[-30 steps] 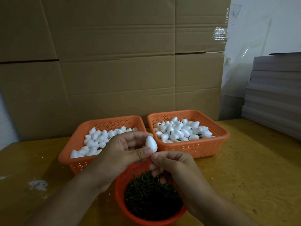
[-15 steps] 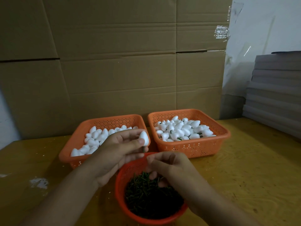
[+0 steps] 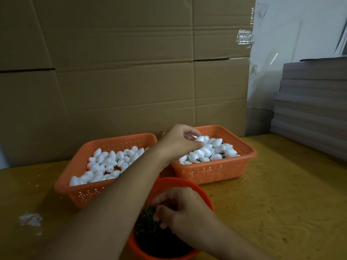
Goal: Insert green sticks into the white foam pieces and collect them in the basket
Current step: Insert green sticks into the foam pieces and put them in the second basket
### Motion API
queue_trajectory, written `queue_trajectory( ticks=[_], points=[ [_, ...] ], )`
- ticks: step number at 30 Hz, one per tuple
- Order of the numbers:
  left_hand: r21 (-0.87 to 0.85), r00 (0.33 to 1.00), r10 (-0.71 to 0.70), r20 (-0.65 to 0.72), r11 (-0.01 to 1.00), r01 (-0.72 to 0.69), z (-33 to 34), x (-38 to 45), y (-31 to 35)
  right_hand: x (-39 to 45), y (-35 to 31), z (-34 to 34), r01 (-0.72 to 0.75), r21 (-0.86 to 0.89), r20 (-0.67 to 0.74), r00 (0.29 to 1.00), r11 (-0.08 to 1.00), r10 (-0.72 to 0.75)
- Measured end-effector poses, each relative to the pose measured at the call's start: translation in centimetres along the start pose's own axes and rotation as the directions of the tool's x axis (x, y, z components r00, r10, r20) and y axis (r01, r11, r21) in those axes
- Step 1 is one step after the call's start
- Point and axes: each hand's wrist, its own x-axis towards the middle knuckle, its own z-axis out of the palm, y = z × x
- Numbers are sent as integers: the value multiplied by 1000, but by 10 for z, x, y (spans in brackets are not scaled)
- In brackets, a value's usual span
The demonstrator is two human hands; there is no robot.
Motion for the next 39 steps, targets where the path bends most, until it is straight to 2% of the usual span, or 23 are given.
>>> queue_trajectory(
  ticks=[4,8,11,15,17,19,21,26,30,35,39],
  points=[
    [-7,999,-37,-37,999,37,18,21,-5,0,2,0,63,-38,-3,998,997,-63],
    [42,989,-58,-135,997,64,-1,21,-29,-1,0,-2,91,-36,-31,995,995,-92],
    [240,975,-70,-213,963,122,-40,12,-54,-1,0,-2,113,-28,-42,993,993,-114],
    [432,923,-283,-262,820,374,-106,-10,-91,-1,-1,-3,135,-32,-41,990,990,-136],
    [577,883,-414,-220,675,460,-129,-19,-106,0,-1,-3,137,-40,-45,989,990,-139],
    [735,839,-526,-137,514,442,-138,-28,-114,0,-2,-3,139,-51,-44,989,989,-141],
    [812,831,-550,-83,446,377,-141,-33,-116,0,-1,-4,138,-60,-36,989,989,-141],
    [798,861,-508,-24,509,323,-141,-31,-121,2,2,-5,116,-71,-43,992,991,-119],
    [712,908,-409,-90,611,346,-142,-30,-123,3,3,-7,124,-78,-34,991,989,-126],
    [483,972,-168,-166,845,228,-138,-35,-109,4,4,-8,106,-90,-47,993,990,-111],
    [384,969,42,-242,922,56,-125,-52,-88,4,6,-9,107,-127,-51,992,986,-114]
  ],
)
